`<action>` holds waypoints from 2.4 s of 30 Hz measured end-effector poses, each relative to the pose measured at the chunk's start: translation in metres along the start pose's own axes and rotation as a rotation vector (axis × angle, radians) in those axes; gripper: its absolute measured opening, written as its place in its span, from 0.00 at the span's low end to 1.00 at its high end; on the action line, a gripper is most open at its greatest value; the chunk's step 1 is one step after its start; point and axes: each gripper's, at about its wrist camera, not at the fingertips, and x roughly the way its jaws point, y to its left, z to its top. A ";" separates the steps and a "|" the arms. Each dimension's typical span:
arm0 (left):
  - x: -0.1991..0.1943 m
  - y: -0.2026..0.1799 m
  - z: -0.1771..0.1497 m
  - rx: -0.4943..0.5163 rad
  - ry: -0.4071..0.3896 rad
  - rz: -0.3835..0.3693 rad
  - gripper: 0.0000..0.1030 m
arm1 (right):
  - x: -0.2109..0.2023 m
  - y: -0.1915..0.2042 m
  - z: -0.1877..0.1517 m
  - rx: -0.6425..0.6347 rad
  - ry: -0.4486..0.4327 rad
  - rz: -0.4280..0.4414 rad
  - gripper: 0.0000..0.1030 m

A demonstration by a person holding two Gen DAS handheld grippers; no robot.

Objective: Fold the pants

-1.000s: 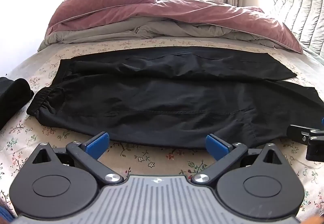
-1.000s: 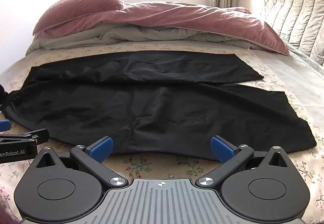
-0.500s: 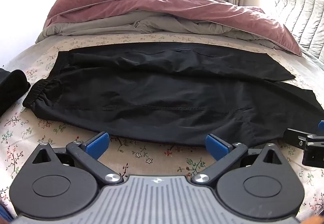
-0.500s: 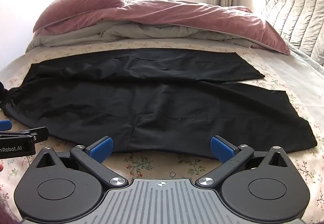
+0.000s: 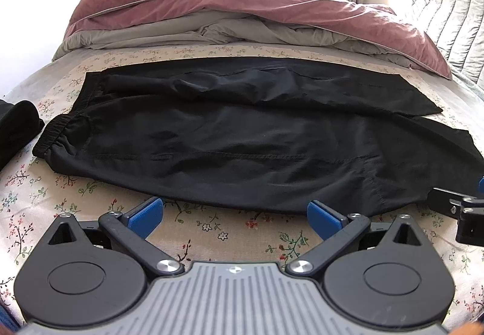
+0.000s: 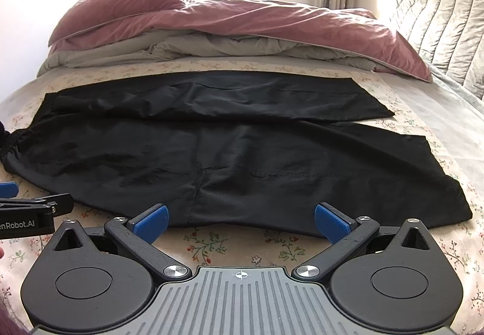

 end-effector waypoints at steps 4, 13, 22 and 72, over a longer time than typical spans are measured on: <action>0.001 0.000 -0.001 0.001 0.008 0.000 1.00 | 0.001 0.001 0.000 -0.001 0.006 -0.006 1.00; 0.002 0.000 -0.001 -0.003 0.014 0.004 1.00 | 0.003 0.002 0.000 -0.002 0.013 -0.013 1.00; 0.004 0.000 -0.001 -0.004 0.021 0.011 1.00 | 0.004 0.000 -0.001 0.000 0.018 -0.017 1.00; 0.011 0.006 0.004 -0.016 0.053 0.015 1.00 | 0.010 -0.003 -0.002 0.015 0.051 -0.047 1.00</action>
